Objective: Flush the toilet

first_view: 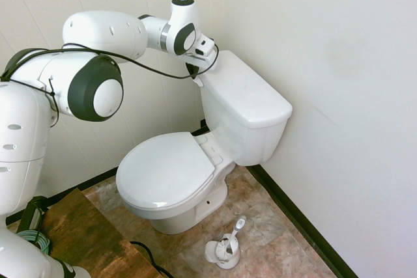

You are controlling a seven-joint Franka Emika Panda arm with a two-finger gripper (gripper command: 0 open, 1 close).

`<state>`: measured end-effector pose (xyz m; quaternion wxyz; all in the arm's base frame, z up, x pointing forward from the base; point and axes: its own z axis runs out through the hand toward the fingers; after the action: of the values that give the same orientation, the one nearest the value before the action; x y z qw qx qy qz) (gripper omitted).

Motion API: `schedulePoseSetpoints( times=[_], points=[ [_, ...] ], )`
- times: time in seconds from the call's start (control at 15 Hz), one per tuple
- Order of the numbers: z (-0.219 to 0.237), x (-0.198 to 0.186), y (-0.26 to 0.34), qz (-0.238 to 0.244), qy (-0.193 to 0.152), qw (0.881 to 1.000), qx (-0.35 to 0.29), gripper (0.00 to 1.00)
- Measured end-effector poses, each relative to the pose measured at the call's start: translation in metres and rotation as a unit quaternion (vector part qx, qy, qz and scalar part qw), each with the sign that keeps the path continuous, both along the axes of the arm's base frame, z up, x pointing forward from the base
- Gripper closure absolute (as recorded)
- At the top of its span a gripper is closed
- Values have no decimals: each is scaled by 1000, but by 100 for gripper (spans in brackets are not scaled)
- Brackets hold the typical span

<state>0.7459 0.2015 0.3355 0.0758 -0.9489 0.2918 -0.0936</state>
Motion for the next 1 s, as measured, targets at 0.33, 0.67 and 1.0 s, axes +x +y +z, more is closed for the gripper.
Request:
schedulePoseSetpoints(
  times=[0.33,0.67,1.0],
  points=[
    [-27,19,7,1,-7,1000,2,100],
    [-47,28,19,-1,0,1000,4,100],
    [-55,32,23,-4,10,1000,3,100]
  ],
)
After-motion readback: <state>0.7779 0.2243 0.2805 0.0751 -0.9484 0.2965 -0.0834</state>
